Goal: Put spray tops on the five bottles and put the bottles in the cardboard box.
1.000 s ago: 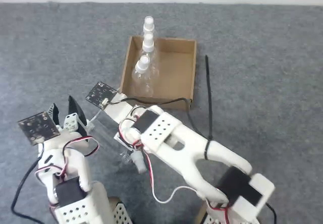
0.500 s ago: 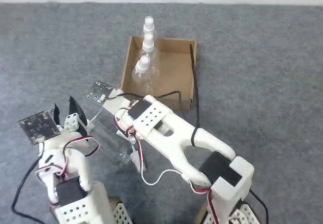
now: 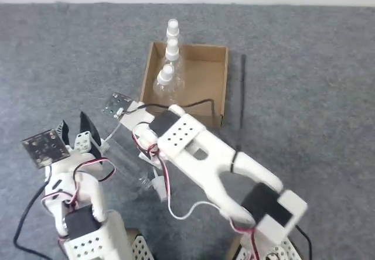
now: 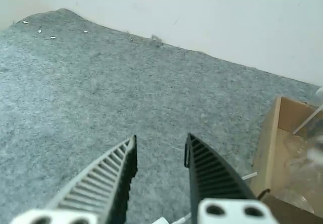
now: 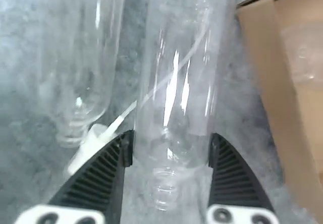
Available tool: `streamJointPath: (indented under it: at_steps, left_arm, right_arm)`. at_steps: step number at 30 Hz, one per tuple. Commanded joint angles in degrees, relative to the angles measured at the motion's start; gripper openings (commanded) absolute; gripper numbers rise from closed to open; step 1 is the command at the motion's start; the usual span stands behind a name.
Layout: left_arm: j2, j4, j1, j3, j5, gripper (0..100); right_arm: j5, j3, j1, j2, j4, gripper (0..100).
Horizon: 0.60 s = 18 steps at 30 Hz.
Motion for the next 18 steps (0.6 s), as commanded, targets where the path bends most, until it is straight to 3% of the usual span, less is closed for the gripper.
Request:
streamJointPath:
  at_steps: [1,18]
  left_arm:
    - [-1.1,-1.5,-0.4,-0.4,-0.6,15]
    - [-1.1,-1.8,-0.4,0.0,-0.6,15]
  right_arm:
    - [0.7,-3.5,0.0,-8.7,3.9,11.9]
    - [0.6,-3.2,0.4,-28.7,29.0,11.9]
